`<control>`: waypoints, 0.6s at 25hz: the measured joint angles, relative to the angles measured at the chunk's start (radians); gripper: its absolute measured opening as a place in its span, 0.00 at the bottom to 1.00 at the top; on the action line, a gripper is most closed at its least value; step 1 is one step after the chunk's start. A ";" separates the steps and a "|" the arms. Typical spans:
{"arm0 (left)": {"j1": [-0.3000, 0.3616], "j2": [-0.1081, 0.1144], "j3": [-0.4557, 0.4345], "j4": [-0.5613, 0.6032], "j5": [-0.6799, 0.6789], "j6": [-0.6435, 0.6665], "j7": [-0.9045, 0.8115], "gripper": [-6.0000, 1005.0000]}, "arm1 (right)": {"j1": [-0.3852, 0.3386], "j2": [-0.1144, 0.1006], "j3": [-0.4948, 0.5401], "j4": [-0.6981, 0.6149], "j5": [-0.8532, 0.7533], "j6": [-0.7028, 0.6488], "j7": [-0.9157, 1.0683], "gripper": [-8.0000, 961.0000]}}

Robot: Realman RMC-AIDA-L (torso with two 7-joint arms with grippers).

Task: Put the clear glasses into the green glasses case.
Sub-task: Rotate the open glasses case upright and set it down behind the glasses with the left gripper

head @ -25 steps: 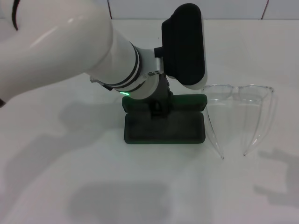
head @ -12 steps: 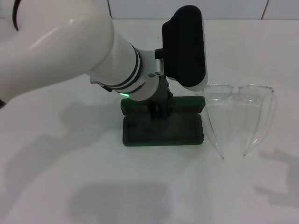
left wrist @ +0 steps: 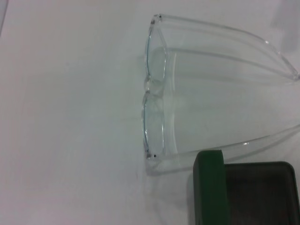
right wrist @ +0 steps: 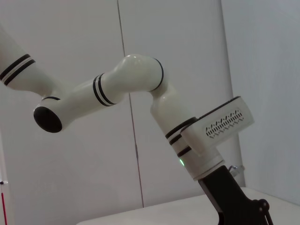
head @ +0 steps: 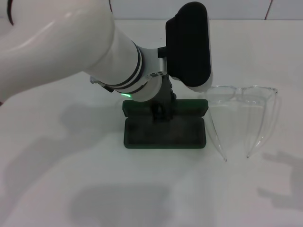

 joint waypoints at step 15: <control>-0.002 0.002 -0.003 0.046 -0.001 0.048 -0.019 0.24 | -0.002 0.001 0.010 0.000 -0.003 0.000 0.002 0.81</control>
